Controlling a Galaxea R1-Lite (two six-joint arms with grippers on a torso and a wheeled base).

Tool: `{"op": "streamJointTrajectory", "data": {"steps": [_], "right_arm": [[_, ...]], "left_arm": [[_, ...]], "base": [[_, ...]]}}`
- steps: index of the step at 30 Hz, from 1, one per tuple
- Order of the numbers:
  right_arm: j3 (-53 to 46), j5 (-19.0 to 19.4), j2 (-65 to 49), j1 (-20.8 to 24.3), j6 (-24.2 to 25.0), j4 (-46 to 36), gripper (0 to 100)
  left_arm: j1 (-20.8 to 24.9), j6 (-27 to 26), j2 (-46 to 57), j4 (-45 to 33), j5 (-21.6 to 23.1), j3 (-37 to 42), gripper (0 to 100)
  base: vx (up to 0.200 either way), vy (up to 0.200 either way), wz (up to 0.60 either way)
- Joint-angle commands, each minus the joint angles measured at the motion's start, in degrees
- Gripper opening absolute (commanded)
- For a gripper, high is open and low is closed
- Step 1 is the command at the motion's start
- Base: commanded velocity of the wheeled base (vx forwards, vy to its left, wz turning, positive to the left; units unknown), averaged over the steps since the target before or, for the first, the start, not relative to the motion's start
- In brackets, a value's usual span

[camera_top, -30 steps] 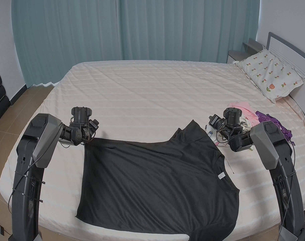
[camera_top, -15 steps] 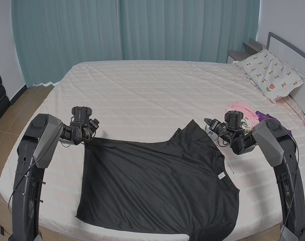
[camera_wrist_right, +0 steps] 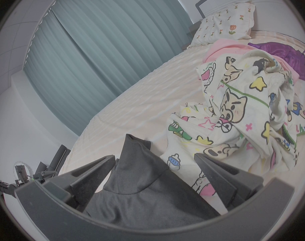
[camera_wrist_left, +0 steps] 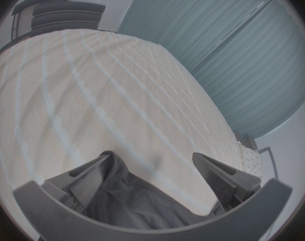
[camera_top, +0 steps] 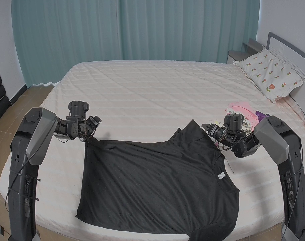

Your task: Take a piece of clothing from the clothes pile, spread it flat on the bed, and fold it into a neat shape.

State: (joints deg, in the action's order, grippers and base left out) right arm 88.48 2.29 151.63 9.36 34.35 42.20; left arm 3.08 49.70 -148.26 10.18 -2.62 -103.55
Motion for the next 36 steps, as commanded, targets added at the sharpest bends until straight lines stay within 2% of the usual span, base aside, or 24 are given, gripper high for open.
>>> {"op": "streamJointTrajectory", "data": {"steps": [1, 4, 13, 18, 22, 27, 28, 30, 36], "right_arm": [[-2.96, 0.26, -1.86, -0.40, -0.25, 0.25, 100], [-4.90, 0.78, -2.83, -0.57, -0.25, 0.25, 100], [-12.37, 3.25, -7.13, -1.10, -1.75, 0.42, 100], [-17.11, 4.30, -9.95, -1.28, -1.83, 0.60, 100], [-22.12, 4.39, -13.46, -1.45, -1.75, 0.95, 100], [-32.14, 4.39, -18.91, -2.07, -1.75, 2.97, 100], [-32.14, 4.39, -18.91, -2.07, -1.75, 2.97, 100], [-37.15, 4.21, -20.32, -2.24, -1.48, 4.73, 100], [-45.68, 4.04, -21.11, -2.86, -1.04, 10.79, 100]], "left_arm": [[-0.89, 0.22, 5.26, -1.92, 5.26, 3.53, 100], [-1.85, -0.22, 6.05, -4.73, 7.45, 3.97, 100], [-4.23, -2.94, 6.93, -12.29, 8.51, 3.35, 100], [-4.75, -2.77, 8.60, -12.82, 9.74, 4.76, 100], [-4.75, -3.03, 11.15, -12.11, 9.83, 9.50, 100], [-4.75, -3.03, 17.83, -7.89, 12.03, 23.04, 100], [-4.75, -3.03, 17.83, -7.89, 12.03, 23.04, 100], [-4.40, -2.68, 21.79, -2.88, 12.29, 32.09, 100], [-2.91, -2.68, 28.47, 6.61, 12.29, 50.46, 100]], "base": [[0.000, 0.000, 0.00], [0.000, 0.000, 0.00], [0.000, 0.000, 0.00], [0.000, 0.000, 0.00], [0.000, 0.000, 0.00], [0.000, 0.000, 0.00], [0.000, 0.000, 0.00], [0.000, 0.000, 0.00], [-0.067, 0.000, 0.00]]}}
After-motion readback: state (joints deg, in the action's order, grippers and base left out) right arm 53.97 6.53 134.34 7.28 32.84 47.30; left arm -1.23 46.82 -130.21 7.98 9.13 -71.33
